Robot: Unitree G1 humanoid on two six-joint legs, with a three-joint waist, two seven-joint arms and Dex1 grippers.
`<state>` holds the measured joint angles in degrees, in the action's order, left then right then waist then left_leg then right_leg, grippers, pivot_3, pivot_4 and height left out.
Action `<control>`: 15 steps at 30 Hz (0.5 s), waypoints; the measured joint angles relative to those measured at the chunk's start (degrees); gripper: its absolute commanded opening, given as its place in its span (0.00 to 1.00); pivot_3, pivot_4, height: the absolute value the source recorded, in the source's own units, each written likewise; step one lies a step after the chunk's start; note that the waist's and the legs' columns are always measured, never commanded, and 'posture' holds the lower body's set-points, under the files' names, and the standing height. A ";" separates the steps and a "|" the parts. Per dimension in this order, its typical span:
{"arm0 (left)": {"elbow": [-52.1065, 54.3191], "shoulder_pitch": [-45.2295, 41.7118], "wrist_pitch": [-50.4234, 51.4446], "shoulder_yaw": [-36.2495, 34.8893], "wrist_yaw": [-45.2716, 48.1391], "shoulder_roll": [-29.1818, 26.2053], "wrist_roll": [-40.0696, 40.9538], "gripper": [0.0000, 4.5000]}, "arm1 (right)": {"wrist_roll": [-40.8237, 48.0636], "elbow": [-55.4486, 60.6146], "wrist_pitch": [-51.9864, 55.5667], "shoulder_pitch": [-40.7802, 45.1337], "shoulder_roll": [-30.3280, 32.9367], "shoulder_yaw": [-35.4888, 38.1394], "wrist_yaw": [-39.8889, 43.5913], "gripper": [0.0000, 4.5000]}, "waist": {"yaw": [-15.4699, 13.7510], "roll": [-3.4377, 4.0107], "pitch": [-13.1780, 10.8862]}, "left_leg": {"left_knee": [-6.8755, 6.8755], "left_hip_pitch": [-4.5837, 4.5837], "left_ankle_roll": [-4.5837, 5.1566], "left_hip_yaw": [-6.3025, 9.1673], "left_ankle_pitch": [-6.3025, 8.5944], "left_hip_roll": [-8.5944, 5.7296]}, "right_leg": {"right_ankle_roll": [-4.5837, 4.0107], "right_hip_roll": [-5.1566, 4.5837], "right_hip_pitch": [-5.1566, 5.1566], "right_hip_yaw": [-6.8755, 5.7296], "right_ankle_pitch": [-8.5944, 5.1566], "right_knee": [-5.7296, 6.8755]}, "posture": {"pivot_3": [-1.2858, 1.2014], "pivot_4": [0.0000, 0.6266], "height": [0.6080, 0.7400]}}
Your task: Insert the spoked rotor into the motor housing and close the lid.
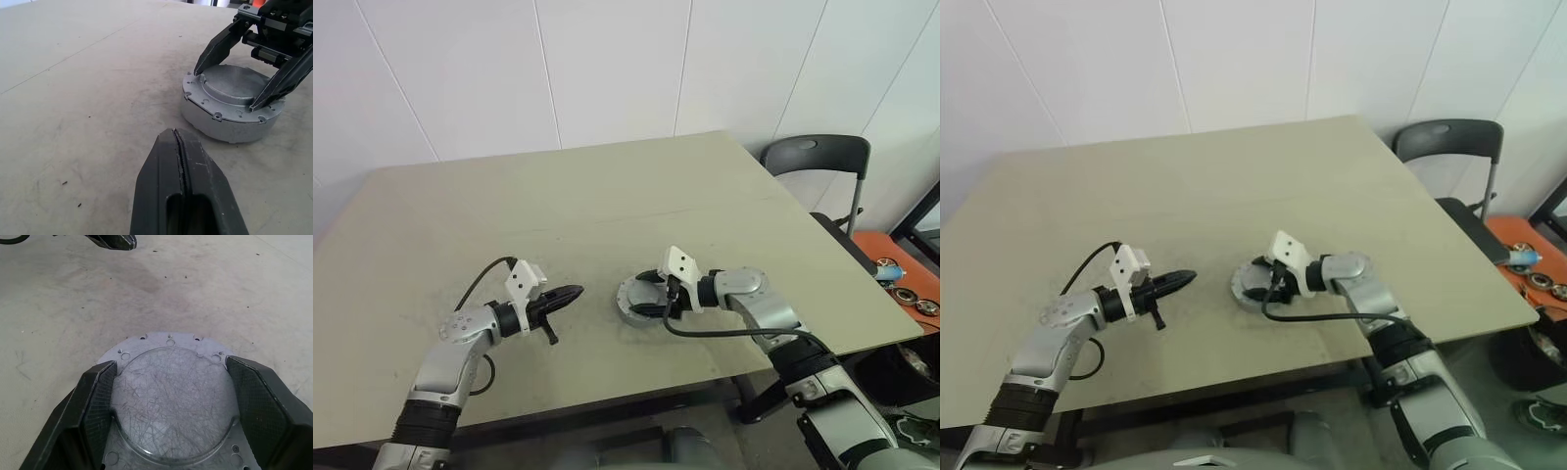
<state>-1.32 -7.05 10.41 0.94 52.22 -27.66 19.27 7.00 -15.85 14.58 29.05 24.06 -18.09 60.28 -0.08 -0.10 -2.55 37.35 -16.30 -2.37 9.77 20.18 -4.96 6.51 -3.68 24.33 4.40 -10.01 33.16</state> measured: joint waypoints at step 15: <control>9.04 3.67 0.03 1.69 1.91 0.00 0.71 0.00 | -0.12 0.03 -0.81 -1.35 -0.60 0.28 -2.70 0.71 | -0.25 -0.05 0.05 | 0.00 0.26 0.00 -0.02 -0.01 0.04 | 0.02 0.06 -0.61 0.00 -0.16 0.02 | 0.52 0.00 1.00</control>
<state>7.72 -3.38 10.44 2.62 54.13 -27.65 19.98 6.88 -15.82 13.77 27.70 23.46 -17.82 57.58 -0.33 -0.15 -2.50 37.36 -16.04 -2.37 9.76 20.17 -4.92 6.53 -3.62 23.71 4.40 -10.17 33.18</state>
